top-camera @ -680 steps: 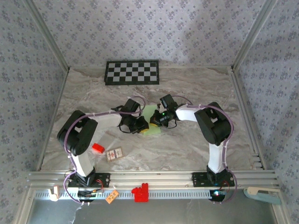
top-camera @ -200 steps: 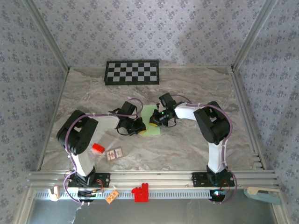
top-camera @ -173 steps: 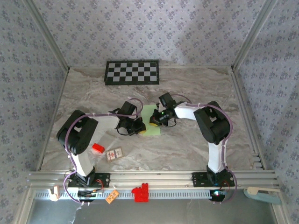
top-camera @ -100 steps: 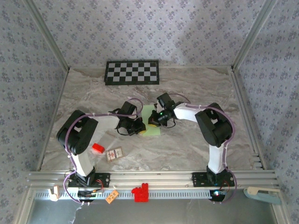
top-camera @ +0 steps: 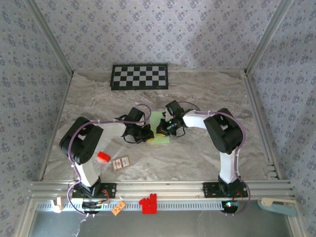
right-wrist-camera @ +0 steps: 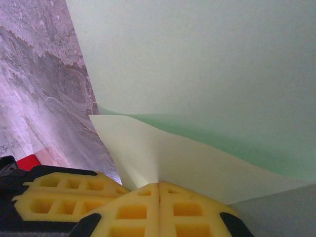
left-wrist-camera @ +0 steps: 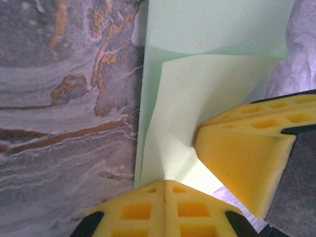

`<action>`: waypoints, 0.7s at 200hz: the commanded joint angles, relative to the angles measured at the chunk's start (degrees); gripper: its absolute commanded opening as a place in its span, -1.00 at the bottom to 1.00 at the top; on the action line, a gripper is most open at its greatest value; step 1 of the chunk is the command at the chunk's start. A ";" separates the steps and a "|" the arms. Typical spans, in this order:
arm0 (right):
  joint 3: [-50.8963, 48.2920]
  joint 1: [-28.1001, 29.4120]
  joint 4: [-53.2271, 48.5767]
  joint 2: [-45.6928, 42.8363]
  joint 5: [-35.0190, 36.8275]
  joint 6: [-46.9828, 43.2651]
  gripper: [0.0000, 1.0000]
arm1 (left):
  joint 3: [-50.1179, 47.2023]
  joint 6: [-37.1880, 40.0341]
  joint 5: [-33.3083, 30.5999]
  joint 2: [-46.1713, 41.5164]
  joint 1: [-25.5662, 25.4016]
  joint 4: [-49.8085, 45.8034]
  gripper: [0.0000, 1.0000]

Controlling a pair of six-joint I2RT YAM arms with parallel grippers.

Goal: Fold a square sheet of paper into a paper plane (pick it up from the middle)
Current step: Fold the triangle a second time at the center of the table.

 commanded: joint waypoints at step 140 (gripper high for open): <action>-2.31 -1.24 -6.36 5.92 6.99 -0.92 -0.99 | -1.51 5.24 -1.14 2.22 -1.91 -2.50 -0.81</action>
